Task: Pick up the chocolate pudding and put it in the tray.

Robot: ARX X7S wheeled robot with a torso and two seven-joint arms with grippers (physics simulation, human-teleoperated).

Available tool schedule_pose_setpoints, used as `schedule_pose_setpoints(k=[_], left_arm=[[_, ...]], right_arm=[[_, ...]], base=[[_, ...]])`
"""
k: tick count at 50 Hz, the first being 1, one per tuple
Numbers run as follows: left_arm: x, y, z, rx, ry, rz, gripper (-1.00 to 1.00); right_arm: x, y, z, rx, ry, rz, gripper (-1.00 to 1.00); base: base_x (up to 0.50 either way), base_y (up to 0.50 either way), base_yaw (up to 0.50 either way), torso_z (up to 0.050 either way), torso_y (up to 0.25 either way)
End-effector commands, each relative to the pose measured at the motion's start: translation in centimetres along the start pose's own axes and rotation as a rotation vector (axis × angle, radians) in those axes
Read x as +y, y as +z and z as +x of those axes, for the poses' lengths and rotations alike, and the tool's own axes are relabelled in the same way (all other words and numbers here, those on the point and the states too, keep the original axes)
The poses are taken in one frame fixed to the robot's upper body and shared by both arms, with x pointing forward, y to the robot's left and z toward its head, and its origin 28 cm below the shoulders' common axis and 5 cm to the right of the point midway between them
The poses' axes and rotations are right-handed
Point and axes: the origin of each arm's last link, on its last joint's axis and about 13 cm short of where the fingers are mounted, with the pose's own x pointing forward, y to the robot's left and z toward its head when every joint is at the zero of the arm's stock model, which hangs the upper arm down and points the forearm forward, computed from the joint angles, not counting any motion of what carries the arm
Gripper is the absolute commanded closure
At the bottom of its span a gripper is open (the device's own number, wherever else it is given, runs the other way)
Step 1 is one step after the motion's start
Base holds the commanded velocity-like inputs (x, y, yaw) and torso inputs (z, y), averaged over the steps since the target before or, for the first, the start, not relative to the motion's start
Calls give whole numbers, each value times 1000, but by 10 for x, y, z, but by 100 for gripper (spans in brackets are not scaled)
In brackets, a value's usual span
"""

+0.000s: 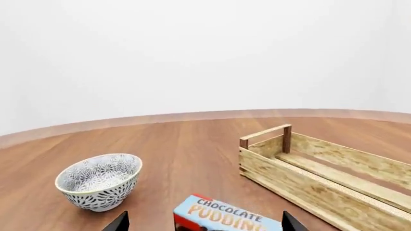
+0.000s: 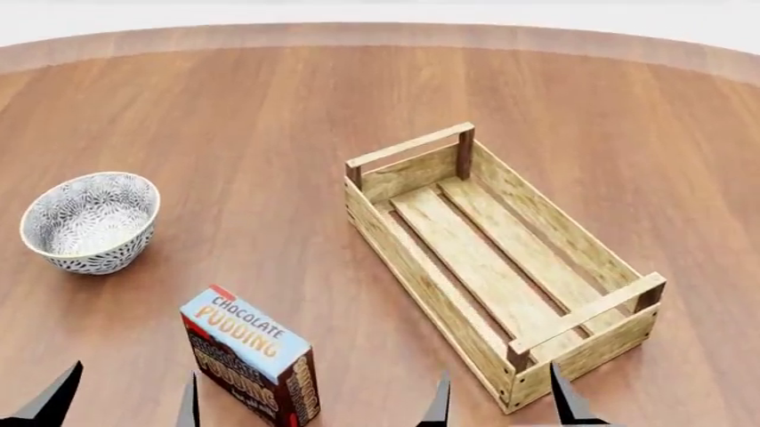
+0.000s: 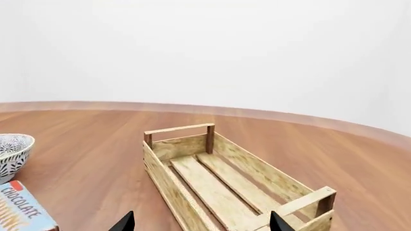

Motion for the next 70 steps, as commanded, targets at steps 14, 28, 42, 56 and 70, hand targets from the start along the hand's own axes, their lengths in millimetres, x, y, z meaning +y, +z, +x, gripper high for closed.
schedule_pose_setpoints(k=[14,28,42,56,70], left_arm=[[-2,1,-2,5,-11,11,-100],[-2,-1,-1,6,-12,12,-100],[-2,-1,-5,4,-14,1,-100],[-2,-2,-4,7,-16,3,-100],[-3,-2,-3,9,-20,9,-100]], right_arm=[[0,-2,0,6,7,9,-100],[0,0,0,-19,18,23,-100],[7,-19,-41,26,251,100,-100],[5,-30,-64,33,340,106,-100],[3,-36,-80,96,421,140,-100]], base=[[416,0,0,0,0],[330,0,0,0,1],[0,0,0,0,0],[0,0,0,0,0],[0,0,0,0,0]])
